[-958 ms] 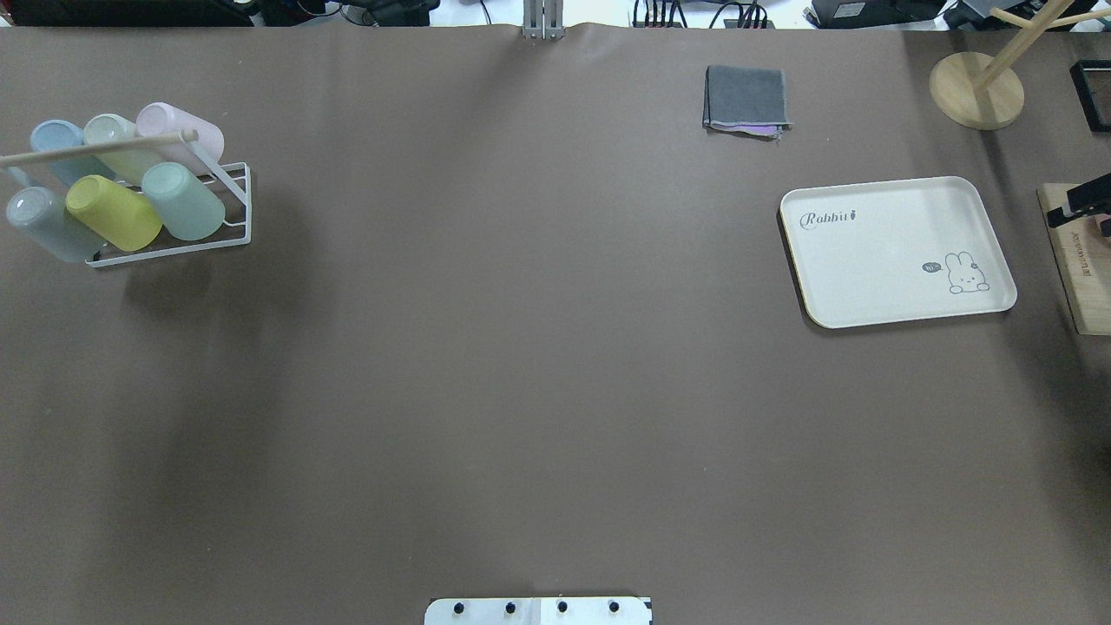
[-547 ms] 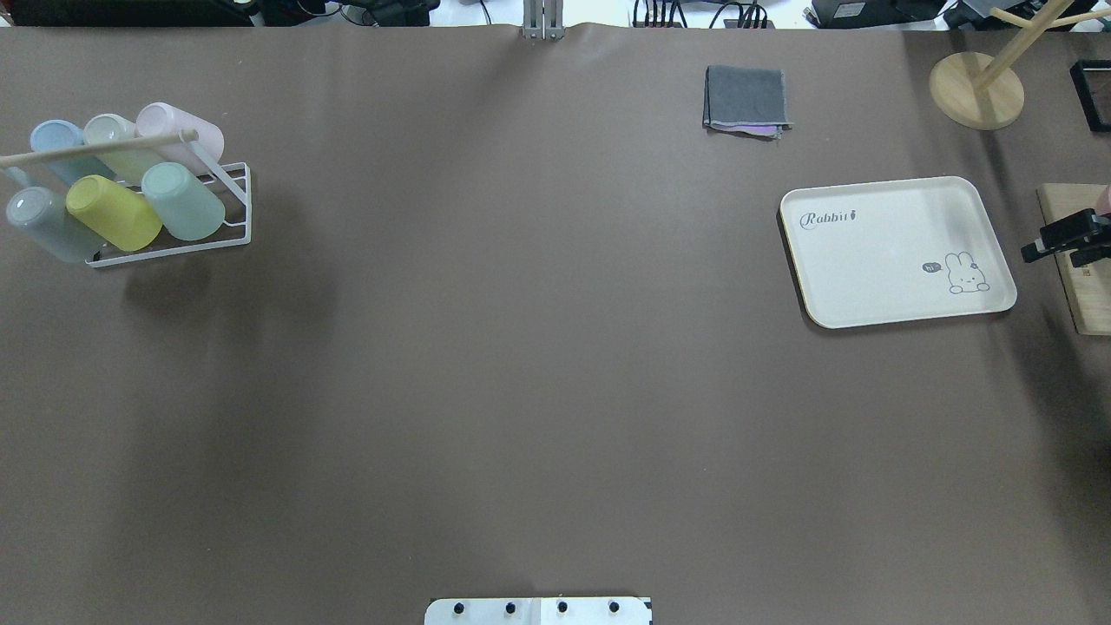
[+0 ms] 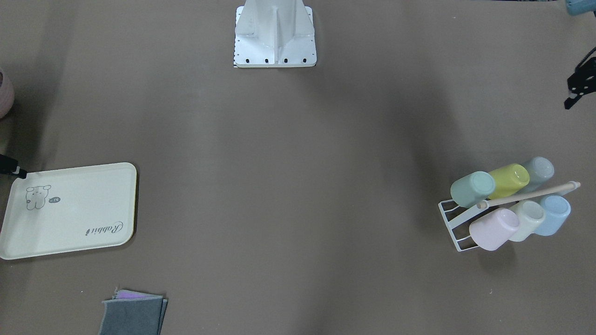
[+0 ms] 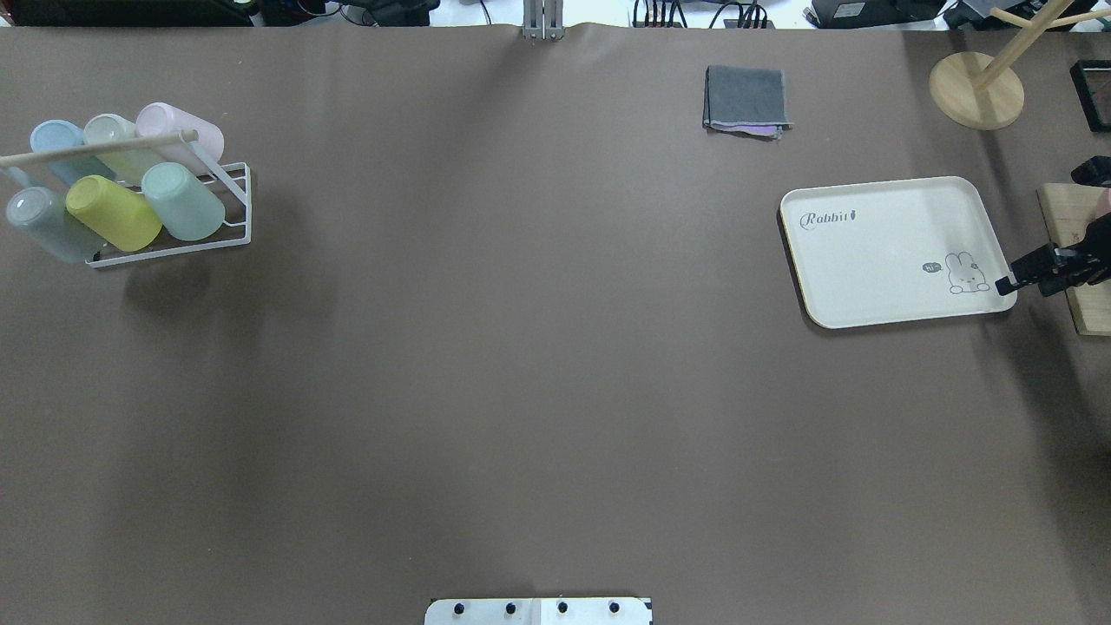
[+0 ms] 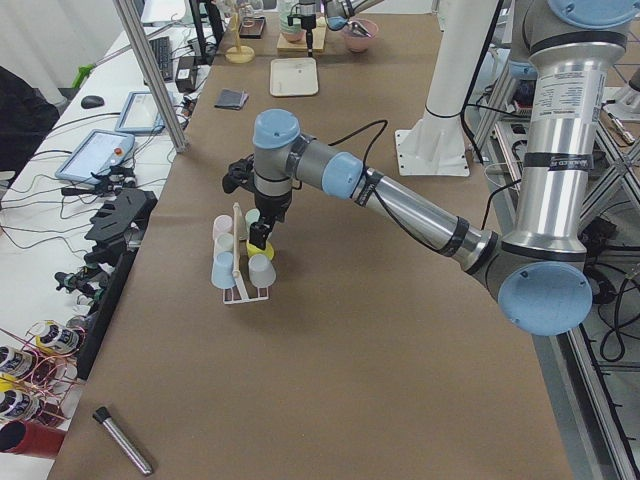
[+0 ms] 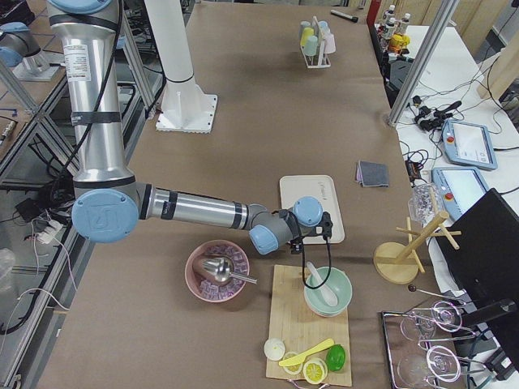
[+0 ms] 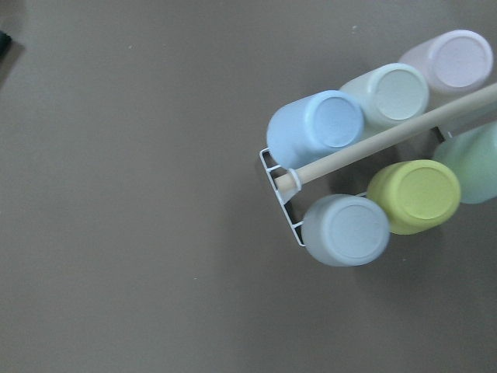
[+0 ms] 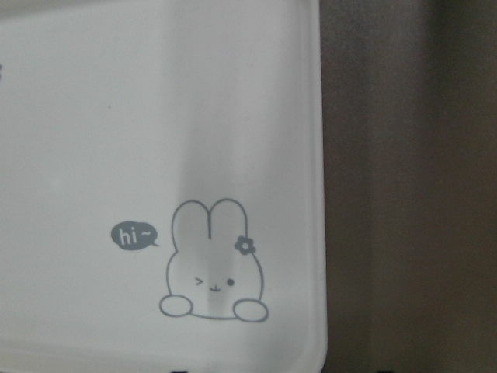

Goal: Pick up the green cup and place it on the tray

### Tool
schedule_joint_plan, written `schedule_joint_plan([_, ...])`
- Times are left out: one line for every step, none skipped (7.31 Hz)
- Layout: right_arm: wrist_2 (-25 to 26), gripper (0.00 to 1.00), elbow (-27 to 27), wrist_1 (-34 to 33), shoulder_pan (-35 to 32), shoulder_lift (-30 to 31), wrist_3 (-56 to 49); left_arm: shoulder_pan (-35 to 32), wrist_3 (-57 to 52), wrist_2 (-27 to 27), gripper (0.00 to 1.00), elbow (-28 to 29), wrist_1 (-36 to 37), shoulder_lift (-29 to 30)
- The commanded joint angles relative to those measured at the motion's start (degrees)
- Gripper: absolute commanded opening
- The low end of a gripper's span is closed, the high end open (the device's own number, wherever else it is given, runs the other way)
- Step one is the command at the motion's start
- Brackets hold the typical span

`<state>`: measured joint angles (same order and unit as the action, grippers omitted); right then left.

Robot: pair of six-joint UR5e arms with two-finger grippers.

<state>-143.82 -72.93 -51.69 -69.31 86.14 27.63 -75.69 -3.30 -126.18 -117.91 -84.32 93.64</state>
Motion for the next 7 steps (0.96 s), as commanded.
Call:
schedule_joint_plan([-0.06,0.69,3.22,0.01,0.06,-0.8,-5.9,8.24,-15.95,12.83,0.99,-2.68,-4.76,0.14])
schedule_joint_plan([-0.06,0.59,3.14,-0.08,0.06,-1.06,-5.83,12.02,-23.17,17.85,0.99,-2.5,-7.58,0.22])
schedule_joint_plan([-0.23,0.47,3.14,-0.6,-0.03,-2.81,-5.83,17.19,-26.89,26.25,0.99,-3.03,-7.79,0.4])
schedule_joint_plan([-0.5,0.44,3.23,-0.87,-0.47,-4.13,-5.75,22.64,-30.58,35.99,0.99,-4.07,-7.7,0.49])
schedule_joint_plan([-0.5,0.42,3.32,-0.87,-0.56,-4.4,-5.75,26.08,-30.71,39.92,0.99,-4.87,-7.61,0.49])
schedule_joint_plan([-0.41,0.41,3.49,-0.87,-0.65,-4.32,-5.83,30.3,-30.8,43.87,0.99,-6.01,-7.26,0.57])
schedule_joint_plan([-0.5,0.41,4.36,-0.61,-0.91,-3.97,-6.27,34.86,-32.89,50.52,0.99,-6.28,-7.09,0.4])
